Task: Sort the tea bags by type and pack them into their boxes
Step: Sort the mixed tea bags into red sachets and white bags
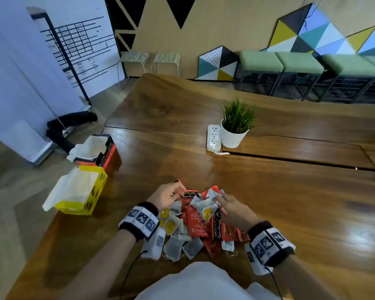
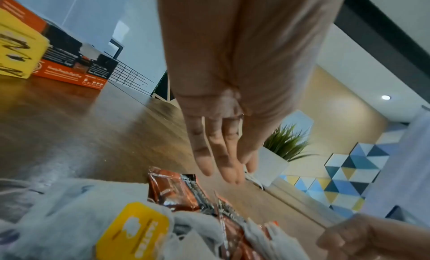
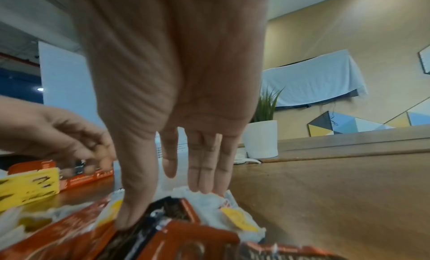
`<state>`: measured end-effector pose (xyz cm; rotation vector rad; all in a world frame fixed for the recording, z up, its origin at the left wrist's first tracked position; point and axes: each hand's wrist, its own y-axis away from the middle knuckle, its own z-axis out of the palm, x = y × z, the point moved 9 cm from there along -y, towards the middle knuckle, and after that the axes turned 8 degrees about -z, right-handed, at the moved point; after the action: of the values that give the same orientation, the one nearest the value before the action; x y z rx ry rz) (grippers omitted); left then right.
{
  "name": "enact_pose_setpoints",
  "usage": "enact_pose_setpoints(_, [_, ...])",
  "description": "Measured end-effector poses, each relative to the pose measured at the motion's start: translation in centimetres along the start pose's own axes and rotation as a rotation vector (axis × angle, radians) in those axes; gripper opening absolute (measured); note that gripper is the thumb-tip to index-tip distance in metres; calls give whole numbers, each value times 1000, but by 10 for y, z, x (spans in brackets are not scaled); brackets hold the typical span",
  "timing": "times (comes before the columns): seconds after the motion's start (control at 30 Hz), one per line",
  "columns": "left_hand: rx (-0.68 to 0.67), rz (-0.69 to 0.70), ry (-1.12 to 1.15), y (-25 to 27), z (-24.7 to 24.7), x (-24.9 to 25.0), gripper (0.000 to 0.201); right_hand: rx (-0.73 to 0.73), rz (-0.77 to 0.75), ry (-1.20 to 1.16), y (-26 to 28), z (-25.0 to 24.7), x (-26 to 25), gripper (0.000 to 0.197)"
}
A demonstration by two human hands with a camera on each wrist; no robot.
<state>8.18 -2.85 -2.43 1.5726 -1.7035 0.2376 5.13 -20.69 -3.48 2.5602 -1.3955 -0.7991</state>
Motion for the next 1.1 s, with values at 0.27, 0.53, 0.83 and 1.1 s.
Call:
enact_pose_setpoints(0.27, [73,-126,-320,-41,24,-4,35,177,69,196,12,15,0,80])
enact_pose_setpoints(0.53, [96,-113,-463,-47,25,18,22,331,54,38,27,5,4,36])
enact_pose_setpoints(0.83, [232,-148,168,8,-59,12,10,498,37,-750,62,-37,6,14])
enact_pose_setpoints(1.1, [-51,-79,650,19,-16,45,34,586,110,-1143,18,-67,2,18])
